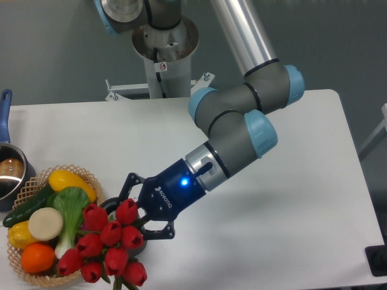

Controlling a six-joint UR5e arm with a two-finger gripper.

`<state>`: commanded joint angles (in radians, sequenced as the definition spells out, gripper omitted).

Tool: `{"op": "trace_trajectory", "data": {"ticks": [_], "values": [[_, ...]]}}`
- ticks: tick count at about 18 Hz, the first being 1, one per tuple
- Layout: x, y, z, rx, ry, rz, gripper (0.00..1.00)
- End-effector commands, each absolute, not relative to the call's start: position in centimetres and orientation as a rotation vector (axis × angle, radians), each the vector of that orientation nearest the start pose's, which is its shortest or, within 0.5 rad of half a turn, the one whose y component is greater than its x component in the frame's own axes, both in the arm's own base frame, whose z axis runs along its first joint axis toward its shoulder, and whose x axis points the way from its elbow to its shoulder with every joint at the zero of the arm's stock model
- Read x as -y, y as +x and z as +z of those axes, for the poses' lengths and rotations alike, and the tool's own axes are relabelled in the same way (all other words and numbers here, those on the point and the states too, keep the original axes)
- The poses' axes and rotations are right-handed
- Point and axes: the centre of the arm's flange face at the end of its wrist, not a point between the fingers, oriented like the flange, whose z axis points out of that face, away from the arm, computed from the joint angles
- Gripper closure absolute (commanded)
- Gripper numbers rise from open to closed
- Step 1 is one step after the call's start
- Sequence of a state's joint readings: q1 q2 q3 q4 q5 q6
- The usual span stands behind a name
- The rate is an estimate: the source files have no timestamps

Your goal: Insert the flowers into the vase

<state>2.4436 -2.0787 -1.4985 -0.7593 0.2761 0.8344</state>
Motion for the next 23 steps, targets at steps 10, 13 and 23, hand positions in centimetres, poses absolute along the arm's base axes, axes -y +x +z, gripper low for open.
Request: {"op": "trace_trajectory", "data": {"ticks": [10, 13, 23], "values": [[-56.2, -34.0, 36.2, -0.26, -1.949, -0.562, 0.02], [-54.5, -34.8, 36.1, -0.222, -1.961, -0.549, 0.0], [-51.0, -35.5, 35.9, -0.158, -2.142, -0.394, 0.0]]}}
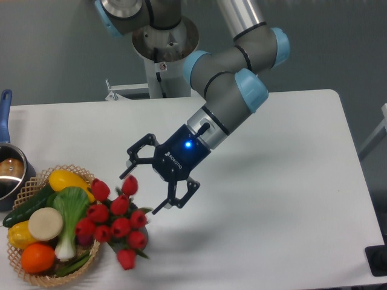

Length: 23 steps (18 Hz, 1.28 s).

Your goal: Insert the flowers into the vase

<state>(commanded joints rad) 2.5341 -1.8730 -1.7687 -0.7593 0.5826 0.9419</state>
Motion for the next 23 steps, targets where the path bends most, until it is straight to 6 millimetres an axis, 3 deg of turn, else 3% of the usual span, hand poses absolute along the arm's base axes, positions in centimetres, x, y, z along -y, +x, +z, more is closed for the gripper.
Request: {"op": "trace_trajectory", "data": {"ticks": [5, 9, 13, 19, 23], "values": [[-49.0, -37.8, 35.6, -0.102, -2.194, -0.327, 0.0], [-45.9, -40.2, 37.9, -0.048, -2.249, -0.192, 0.0], [-43.6, -41.7, 40.0, -0.01, -2.44, 0.076, 0.0], [-39.8, -43.7, 39.2, 0.065, -2.809, 0.449, 0.0], [-38.7, -43.8, 37.3, 0.087, -2.909, 0.415, 0.0]]}}
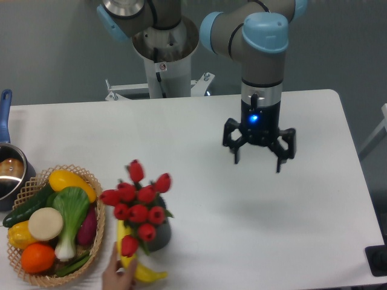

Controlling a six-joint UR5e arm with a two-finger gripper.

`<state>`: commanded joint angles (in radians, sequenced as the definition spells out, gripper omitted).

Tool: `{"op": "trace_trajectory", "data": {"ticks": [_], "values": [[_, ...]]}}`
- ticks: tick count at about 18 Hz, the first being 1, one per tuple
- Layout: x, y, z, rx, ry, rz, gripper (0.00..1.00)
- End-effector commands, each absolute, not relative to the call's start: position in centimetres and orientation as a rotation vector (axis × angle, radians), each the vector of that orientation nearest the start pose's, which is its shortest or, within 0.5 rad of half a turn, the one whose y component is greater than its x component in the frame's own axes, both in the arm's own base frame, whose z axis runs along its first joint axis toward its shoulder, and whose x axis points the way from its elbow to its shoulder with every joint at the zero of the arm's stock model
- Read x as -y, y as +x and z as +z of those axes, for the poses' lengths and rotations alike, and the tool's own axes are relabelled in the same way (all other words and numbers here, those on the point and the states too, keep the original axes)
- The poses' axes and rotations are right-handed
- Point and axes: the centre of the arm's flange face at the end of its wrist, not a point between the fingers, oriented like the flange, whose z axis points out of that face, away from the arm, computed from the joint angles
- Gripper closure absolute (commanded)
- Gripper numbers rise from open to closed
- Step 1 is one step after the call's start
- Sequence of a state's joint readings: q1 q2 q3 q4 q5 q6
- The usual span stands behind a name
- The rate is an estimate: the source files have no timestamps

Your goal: Insert the flowers into the vase

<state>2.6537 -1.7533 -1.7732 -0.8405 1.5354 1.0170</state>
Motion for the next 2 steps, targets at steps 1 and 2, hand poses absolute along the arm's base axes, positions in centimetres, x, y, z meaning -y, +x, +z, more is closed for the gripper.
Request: {"op": "trace_trajectory", "data": {"ticks": [1, 2], "values": [[-37.85, -44.06, 36.73, 0.096, -2.936, 0.421, 0.0], [-37.44, -44.08, 36.21, 0.097, -2.953, 0.418, 0.0]]}}
